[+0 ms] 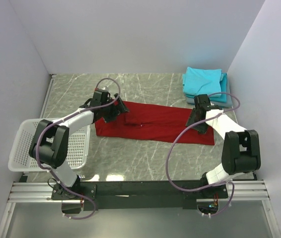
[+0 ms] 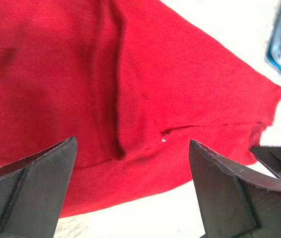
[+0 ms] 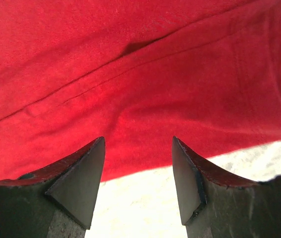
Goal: Fold and stack the t-shirts
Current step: Fold the tshirt
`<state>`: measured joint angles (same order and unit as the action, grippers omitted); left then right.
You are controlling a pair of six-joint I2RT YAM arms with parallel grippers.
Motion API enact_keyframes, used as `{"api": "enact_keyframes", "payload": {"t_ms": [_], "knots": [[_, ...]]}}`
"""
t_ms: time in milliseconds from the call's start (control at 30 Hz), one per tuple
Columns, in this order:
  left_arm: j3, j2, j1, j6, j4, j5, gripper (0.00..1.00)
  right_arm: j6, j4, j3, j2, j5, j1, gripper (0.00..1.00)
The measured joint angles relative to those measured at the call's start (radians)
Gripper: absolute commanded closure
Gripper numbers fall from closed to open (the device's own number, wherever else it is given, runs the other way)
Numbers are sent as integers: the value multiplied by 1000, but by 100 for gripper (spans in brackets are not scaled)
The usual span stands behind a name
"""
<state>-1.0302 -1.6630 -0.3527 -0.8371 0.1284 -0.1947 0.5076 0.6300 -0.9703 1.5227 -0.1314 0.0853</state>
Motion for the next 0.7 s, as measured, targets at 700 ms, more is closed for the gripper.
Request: {"api": "enact_keyframes", "payload": {"t_ms": [700], "knots": [[-124, -143, -106, 8, 76, 71, 34, 24, -103, 77, 59, 5, -66, 37]]}}
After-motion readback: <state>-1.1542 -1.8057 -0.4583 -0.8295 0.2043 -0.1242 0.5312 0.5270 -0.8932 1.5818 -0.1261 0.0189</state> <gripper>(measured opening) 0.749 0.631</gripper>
